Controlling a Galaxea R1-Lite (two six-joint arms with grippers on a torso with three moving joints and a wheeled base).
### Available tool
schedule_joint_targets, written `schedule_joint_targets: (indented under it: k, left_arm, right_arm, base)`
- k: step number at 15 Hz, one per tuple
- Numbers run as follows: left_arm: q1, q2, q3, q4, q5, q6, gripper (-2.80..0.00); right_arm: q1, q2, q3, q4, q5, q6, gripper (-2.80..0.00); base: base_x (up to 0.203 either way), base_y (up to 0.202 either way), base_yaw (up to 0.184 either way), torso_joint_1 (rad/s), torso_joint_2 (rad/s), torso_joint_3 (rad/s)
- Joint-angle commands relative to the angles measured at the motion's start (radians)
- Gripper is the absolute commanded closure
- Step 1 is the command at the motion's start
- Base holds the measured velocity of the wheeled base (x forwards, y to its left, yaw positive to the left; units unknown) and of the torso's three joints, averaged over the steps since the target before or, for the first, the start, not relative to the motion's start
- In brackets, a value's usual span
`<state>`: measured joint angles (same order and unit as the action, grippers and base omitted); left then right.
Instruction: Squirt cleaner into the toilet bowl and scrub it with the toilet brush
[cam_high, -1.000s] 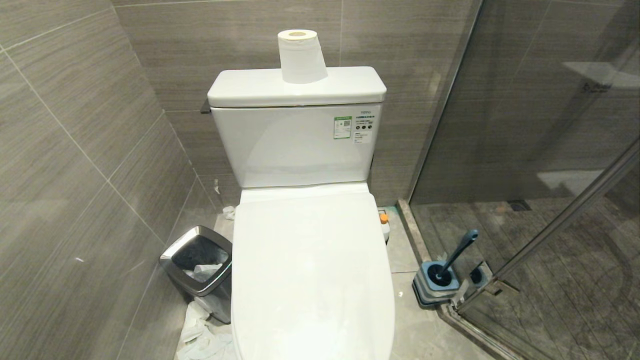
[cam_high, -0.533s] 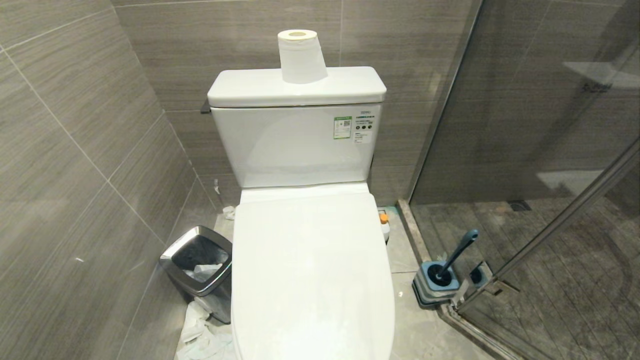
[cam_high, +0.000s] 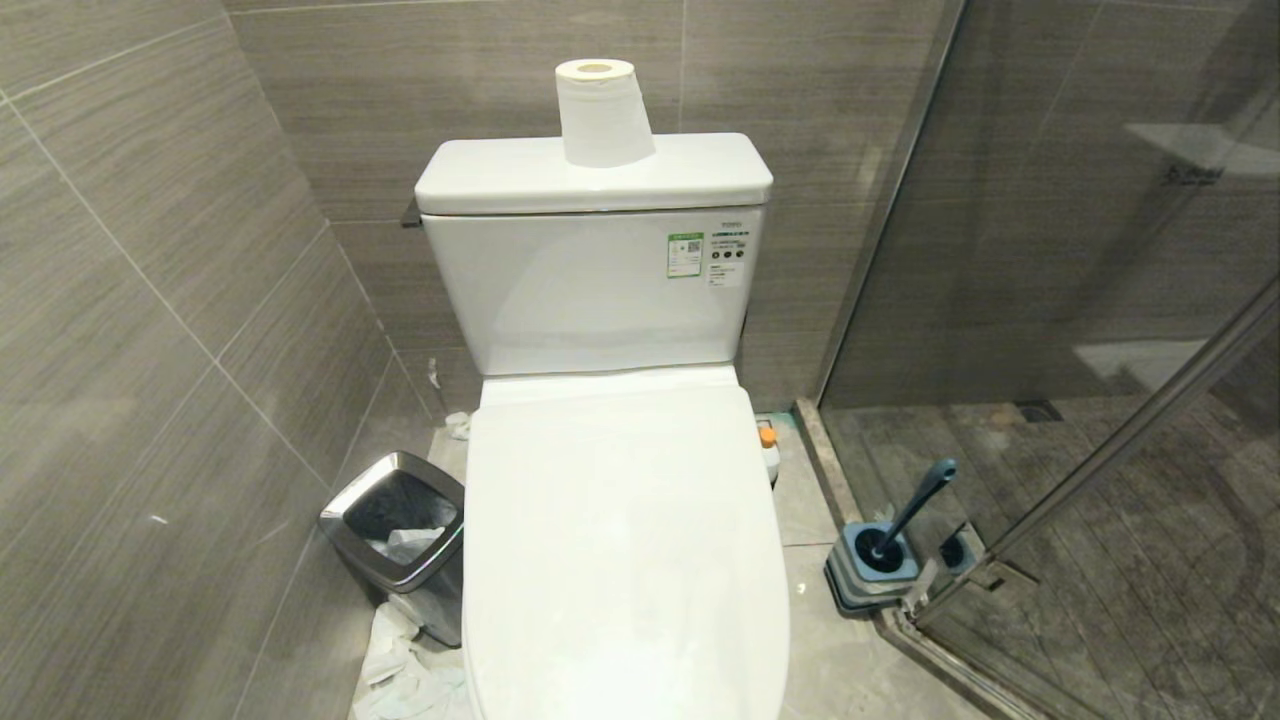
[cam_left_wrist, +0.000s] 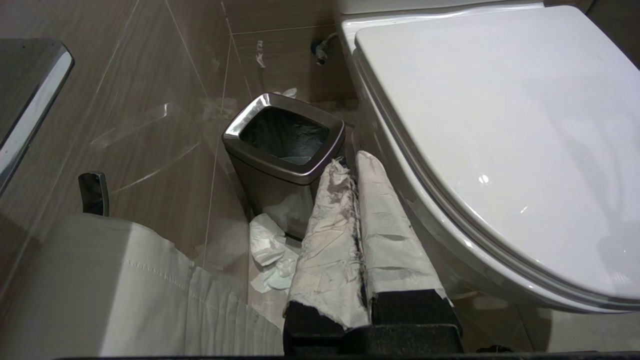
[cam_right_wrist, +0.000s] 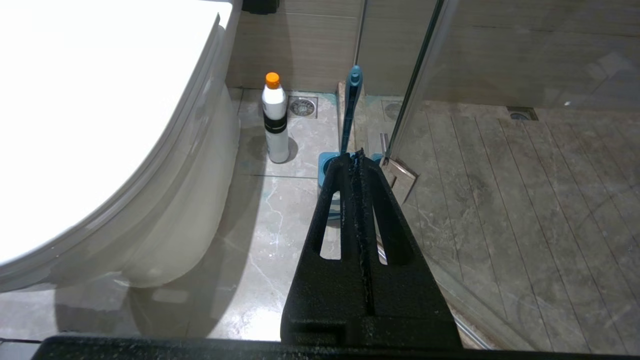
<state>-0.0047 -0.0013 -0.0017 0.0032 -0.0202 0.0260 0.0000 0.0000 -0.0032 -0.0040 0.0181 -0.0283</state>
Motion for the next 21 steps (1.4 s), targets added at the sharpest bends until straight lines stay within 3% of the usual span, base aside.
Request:
schedule_joint_targets:
  k: [1, 21]
  left_arm:
    - [0.000, 0.001, 0.000, 0.000, 0.000, 0.000, 0.00]
    - [0.000, 0.001, 0.000, 0.000, 0.000, 0.000, 0.00]
  right_arm:
    - [0.000, 0.002, 0.000, -0.001, 0.000, -0.001, 0.00]
    - [0.000, 0.002, 0.000, -0.001, 0.000, -0.001, 0.00]
  base:
    - [0.000, 0.000, 0.000, 0.000, 0.00, 0.000]
    - [0.000, 0.000, 0.000, 0.000, 0.00, 0.000]
